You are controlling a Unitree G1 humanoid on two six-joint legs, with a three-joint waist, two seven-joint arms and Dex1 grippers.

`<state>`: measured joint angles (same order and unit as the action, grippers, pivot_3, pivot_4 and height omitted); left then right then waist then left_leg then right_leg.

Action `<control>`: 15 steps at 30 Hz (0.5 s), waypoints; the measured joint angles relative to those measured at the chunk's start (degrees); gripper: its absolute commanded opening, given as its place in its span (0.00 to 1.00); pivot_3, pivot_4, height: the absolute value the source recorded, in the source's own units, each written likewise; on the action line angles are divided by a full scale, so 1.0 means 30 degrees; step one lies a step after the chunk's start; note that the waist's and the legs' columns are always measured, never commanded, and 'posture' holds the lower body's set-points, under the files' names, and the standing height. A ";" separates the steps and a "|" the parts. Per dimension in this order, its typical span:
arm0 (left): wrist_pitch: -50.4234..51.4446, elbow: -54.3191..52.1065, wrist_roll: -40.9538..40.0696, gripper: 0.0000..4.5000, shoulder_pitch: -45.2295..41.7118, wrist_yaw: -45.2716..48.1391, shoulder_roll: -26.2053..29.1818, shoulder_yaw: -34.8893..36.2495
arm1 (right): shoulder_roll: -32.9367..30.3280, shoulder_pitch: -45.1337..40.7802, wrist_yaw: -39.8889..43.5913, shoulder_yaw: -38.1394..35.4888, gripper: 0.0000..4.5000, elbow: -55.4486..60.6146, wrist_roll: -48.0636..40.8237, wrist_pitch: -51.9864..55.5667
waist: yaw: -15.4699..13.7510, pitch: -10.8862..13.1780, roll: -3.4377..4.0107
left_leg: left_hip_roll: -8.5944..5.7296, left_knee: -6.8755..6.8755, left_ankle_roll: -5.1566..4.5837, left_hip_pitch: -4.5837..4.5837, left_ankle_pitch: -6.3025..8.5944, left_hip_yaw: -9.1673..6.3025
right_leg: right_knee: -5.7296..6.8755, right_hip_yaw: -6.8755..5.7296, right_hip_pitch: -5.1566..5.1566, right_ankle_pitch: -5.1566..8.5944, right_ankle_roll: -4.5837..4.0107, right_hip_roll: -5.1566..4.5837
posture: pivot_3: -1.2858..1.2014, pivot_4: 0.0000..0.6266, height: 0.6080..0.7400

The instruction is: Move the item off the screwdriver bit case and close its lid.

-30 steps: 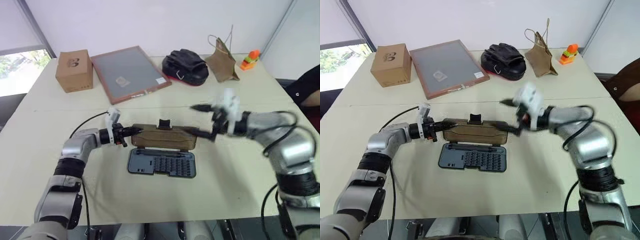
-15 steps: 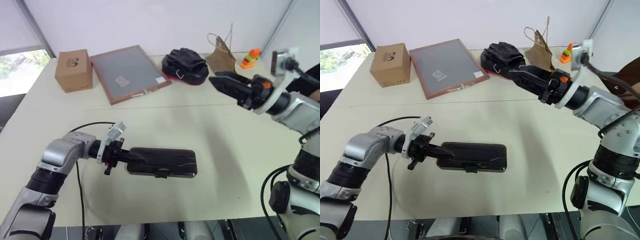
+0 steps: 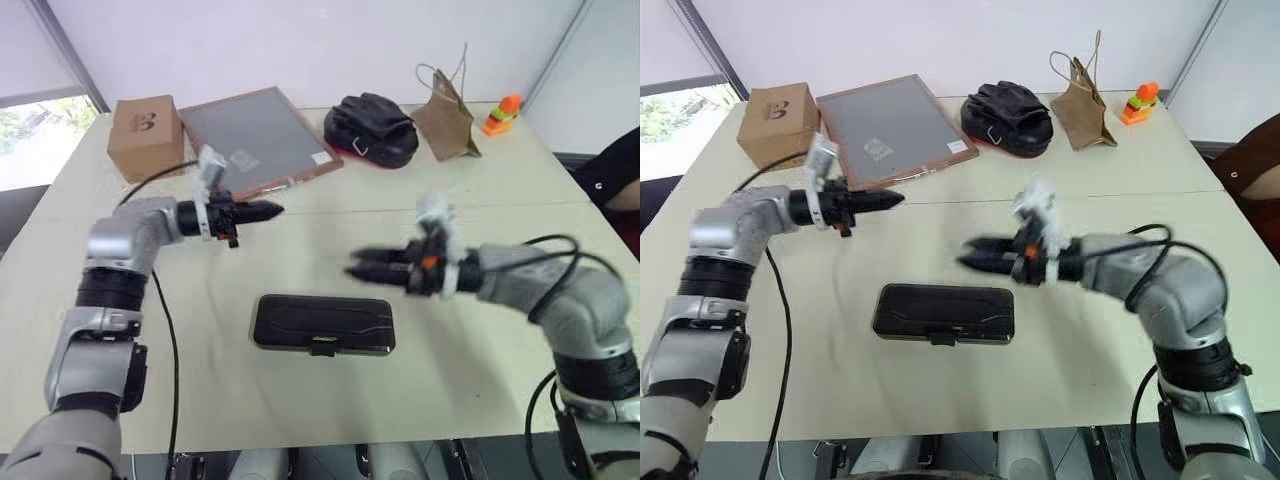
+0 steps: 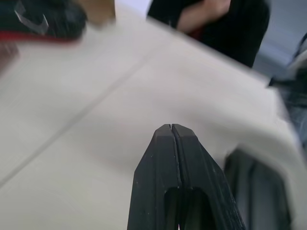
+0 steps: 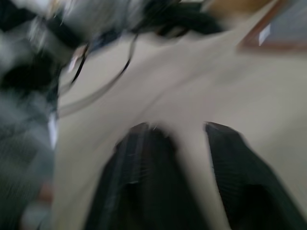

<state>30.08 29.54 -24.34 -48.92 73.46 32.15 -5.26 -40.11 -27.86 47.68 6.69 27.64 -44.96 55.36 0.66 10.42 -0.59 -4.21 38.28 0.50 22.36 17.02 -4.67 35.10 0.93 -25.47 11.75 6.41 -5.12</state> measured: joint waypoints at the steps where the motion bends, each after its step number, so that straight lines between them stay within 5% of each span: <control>1: -0.0664 0.0442 0.0512 0.00 -0.0004 0.0390 -0.0329 -0.0579 | -0.0334 0.0007 0.0238 0.0747 0.01 0.0423 0.0642 -0.0417 | -0.0002 0.0003 -0.0005 | 0.0000 0.0006 -0.0006 0.0001 0.0004 0.0001 | 0.0000 -0.0001 0.0001 0.0000 0.0000 -0.0002 | 0.52 0.24 1.00; 15: -0.5660 0.3050 0.5422 0.00 -0.1064 0.3452 -0.3009 -0.4912 | -0.1959 0.0201 0.2175 0.6764 0.01 0.4502 0.4355 -0.1578 | 0.0008 0.0009 -0.0019 | 0.0012 0.0025 -0.0025 0.0002 0.0013 -0.0011 | 0.0015 -0.0010 0.0005 0.0000 0.0001 0.0010 | 0.52 0.24 1.00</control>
<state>13.10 38.69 -8.07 -52.12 83.82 23.12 -20.00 -45.99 -27.26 54.20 26.98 41.15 -31.90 50.63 0.68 10.45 -0.64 -4.18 38.35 0.43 22.37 17.06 -4.70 35.15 0.90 -25.45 11.75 6.41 -5.09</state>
